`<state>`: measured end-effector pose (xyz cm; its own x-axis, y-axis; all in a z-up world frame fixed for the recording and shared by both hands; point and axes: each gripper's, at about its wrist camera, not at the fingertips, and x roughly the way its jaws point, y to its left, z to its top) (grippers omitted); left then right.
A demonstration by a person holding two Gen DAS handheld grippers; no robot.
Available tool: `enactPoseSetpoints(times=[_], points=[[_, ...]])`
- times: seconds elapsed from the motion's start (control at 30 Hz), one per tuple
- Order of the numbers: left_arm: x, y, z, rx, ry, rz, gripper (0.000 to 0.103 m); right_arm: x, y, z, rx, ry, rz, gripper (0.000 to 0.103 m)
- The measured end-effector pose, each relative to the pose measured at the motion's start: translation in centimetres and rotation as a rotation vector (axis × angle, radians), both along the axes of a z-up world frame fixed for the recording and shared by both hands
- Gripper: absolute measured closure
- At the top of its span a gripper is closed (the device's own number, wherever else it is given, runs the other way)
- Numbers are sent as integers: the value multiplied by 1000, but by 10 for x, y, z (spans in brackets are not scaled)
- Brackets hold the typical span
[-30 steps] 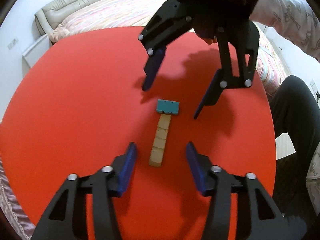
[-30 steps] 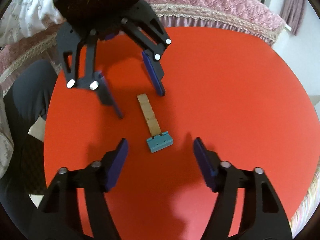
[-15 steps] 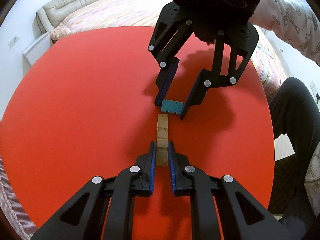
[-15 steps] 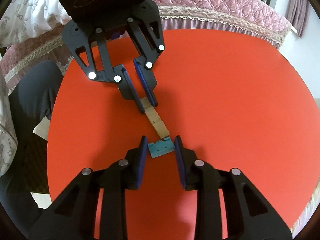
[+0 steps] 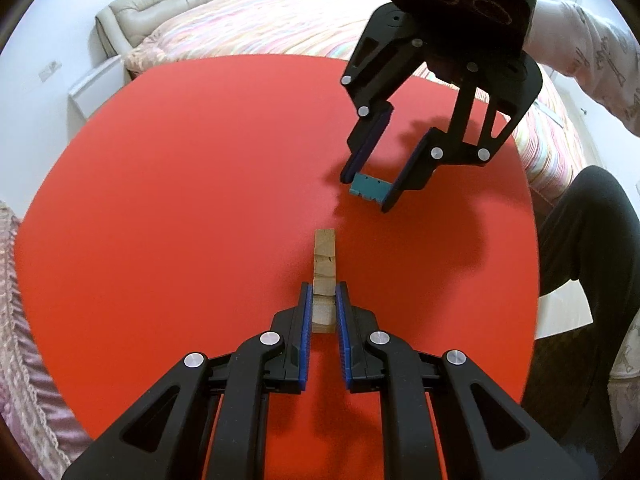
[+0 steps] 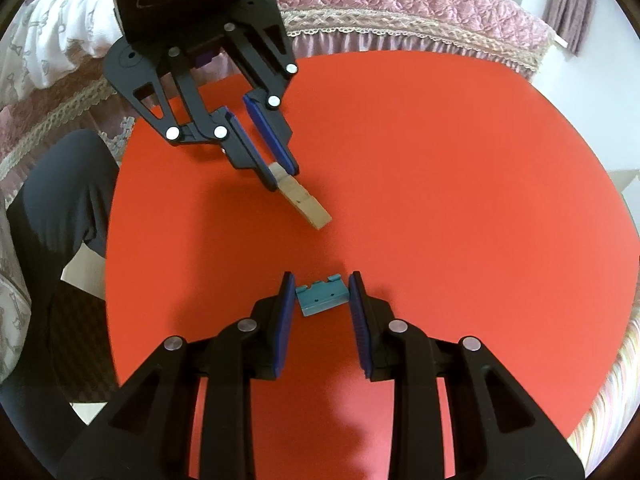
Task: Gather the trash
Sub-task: 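Grasp the wooden strip with the left tool while the right tool pulls off the teal clip, then carry the wooden strip and teal clip over the trash bin with both tools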
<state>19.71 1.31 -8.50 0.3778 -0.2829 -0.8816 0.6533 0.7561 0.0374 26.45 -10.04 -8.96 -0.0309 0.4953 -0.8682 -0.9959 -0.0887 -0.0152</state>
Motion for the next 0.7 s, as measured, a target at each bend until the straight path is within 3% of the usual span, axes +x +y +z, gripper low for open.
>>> enactPoseSetpoints(times=[0.27, 0.7], points=[[-27, -8, 30, -7, -22, 73, 91, -29, -17, 34, 20, -22, -83, 76], [-89, -33, 79, -36, -76, 212, 91, -86, -57, 75, -2, -72, -350, 76]])
